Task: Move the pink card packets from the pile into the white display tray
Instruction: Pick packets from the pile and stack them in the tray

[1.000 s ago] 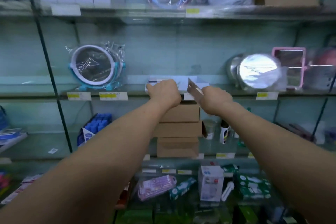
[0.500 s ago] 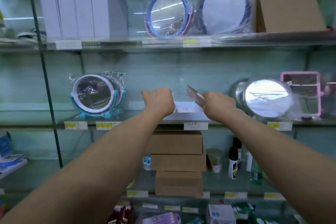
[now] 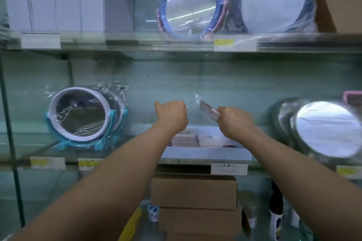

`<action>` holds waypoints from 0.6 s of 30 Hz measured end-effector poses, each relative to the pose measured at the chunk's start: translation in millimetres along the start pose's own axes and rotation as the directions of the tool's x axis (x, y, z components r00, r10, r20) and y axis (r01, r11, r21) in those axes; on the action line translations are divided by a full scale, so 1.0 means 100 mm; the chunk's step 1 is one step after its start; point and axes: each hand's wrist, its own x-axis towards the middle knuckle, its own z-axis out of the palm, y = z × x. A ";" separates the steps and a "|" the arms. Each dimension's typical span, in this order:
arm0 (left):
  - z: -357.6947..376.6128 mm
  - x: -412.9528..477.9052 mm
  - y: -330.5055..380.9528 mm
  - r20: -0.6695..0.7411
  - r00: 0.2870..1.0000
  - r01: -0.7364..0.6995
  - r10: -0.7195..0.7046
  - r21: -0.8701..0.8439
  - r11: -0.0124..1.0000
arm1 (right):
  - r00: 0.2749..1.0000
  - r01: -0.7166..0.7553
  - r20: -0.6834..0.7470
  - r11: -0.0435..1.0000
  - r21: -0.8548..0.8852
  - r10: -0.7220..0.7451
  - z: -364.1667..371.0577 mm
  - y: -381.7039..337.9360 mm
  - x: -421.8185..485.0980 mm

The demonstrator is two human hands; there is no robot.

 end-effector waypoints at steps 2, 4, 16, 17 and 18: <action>0.08 0.14 -0.03 -0.004 1.000 0.000 0.000 -0.040 0.999 | 1.000 -0.005 -0.005 1.000 0.011 0.005 0.12 -0.01 0.14; 0.15 0.27 -0.07 -0.013 1.000 0.009 -0.010 -0.096 0.995 | 1.000 -0.023 -0.001 0.999 0.032 0.023 0.24 -0.03 0.25; 0.48 0.71 -0.19 0.119 0.981 0.187 -0.150 -0.764 0.617 | 0.982 -0.179 0.170 0.681 0.710 0.081 0.60 0.14 0.78; 0.49 0.71 -0.20 0.150 0.976 0.214 -0.161 -0.814 0.539 | 0.981 -0.182 0.179 0.654 0.734 0.072 0.60 0.16 0.79; 0.50 0.70 -0.21 0.190 0.966 0.249 -0.173 -0.856 0.452 | 0.980 -0.185 0.187 0.638 0.748 0.066 0.61 0.18 0.81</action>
